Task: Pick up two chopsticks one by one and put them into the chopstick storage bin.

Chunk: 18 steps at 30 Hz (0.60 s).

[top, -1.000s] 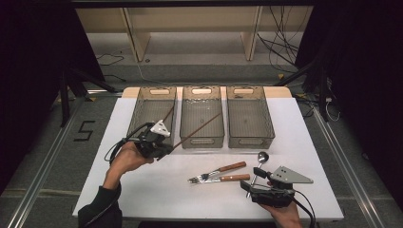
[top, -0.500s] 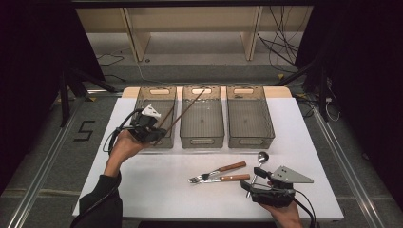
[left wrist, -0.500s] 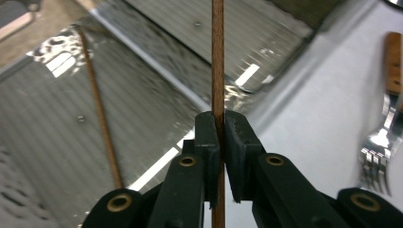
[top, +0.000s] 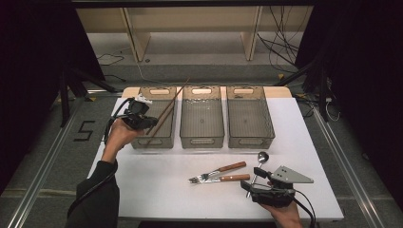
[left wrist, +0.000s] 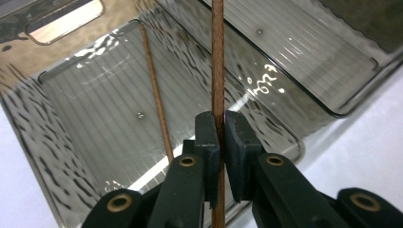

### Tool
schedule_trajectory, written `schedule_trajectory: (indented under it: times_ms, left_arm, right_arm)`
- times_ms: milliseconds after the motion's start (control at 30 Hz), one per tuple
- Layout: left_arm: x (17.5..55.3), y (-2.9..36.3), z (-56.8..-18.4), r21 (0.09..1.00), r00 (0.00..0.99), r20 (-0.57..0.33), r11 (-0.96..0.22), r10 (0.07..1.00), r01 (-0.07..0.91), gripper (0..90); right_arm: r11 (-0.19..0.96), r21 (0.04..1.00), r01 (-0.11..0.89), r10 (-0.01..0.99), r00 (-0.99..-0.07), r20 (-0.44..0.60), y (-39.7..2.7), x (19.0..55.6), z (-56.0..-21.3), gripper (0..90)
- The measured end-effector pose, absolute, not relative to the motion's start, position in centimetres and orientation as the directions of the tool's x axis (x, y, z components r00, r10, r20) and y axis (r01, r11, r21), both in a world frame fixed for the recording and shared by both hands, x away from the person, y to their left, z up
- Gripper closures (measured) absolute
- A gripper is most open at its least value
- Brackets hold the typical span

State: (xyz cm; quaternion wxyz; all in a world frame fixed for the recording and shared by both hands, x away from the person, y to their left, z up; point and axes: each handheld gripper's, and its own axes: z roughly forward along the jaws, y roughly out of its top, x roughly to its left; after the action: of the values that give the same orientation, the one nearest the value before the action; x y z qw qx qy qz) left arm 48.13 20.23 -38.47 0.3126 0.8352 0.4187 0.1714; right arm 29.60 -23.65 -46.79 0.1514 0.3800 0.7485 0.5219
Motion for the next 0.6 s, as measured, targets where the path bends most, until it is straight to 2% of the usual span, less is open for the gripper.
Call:
schedule_trajectory:
  times_ms: [600]
  left_arm:
    - [49.9,22.2,-40.1,0.654,0.507,0.024,-0.398,0.861,0.644,84.1]
  right_arm:
    - [0.165,0.896,0.411,0.726,-0.666,0.172,-23.6,29.6,-46.8,29.2]
